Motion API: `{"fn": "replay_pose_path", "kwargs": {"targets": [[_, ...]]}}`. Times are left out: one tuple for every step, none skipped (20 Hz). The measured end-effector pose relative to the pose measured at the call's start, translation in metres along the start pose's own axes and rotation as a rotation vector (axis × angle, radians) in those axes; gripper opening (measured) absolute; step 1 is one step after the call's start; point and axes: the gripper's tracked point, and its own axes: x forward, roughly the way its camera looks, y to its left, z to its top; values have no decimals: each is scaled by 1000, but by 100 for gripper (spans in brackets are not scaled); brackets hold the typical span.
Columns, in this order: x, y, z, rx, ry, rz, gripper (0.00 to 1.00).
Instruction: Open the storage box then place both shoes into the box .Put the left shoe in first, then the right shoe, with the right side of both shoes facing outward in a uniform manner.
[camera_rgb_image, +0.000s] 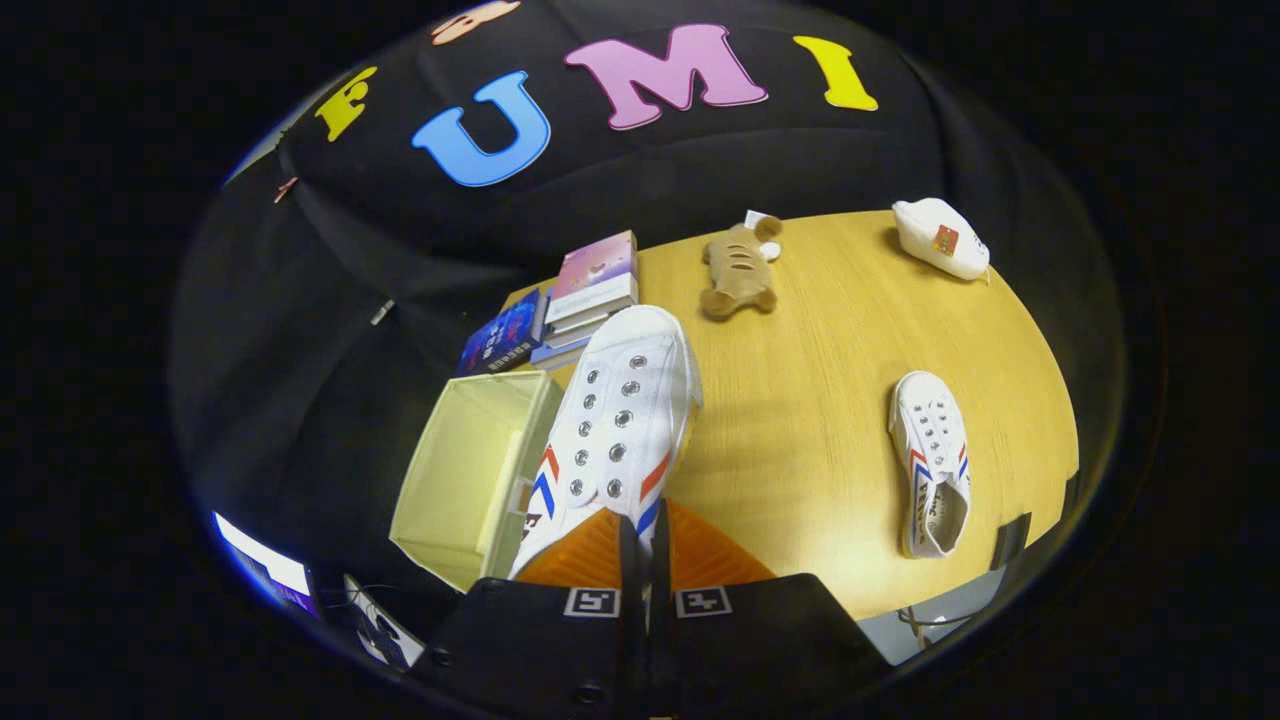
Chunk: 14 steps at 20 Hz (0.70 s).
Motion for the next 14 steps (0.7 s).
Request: {"fn": "replay_pose_path", "kwargs": {"targets": [[-1,18,4,-2,-10,17,5],[0,37,7,2,-17,39,5],[2,56,8,10,-22,67,5],[7,74,9,17,-26,92,5],[12,90,8,21,-26,109,5],[18,102,6,23,-21,119,5],[26,113,3,18,-14,119,5],[34,122,-2,15,-7,109,5],[43,129,-8,11,1,100,5],[53,138,-13,10,11,94,5],[63,148,-19,13,23,93,5],[72,157,-25,23,36,95,5],[79,166,-30,38,48,95,5],[88,174,-34,50,54,94,5]]}}
